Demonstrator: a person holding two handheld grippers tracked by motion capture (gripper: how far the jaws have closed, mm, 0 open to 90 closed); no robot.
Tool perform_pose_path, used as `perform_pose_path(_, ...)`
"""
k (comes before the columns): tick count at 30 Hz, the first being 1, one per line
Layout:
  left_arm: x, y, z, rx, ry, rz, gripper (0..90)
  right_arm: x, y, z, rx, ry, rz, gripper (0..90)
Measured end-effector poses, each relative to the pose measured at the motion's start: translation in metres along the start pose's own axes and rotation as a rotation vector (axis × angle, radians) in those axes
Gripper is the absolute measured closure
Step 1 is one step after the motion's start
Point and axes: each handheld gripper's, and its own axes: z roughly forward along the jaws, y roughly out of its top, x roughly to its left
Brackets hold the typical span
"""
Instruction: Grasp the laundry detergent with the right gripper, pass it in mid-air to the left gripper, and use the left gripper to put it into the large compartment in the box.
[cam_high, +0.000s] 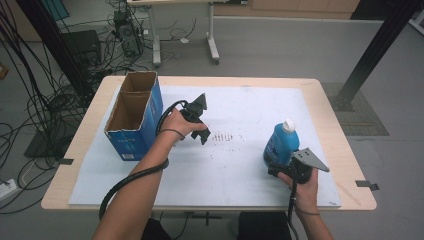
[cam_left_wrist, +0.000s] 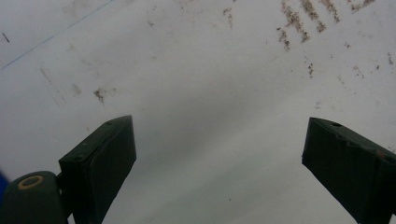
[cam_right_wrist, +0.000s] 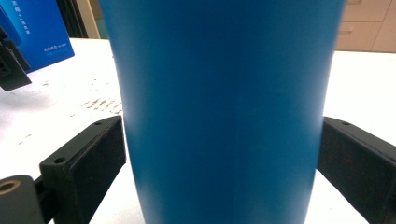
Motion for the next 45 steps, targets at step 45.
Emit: perform_pose_path(45,-0.0015,-0.0001,-0.0073,-0.007,0.015,-0.026,7.4,0.0006,0.0002,-0.0033,-0.01,-0.004,0.008,3.8)
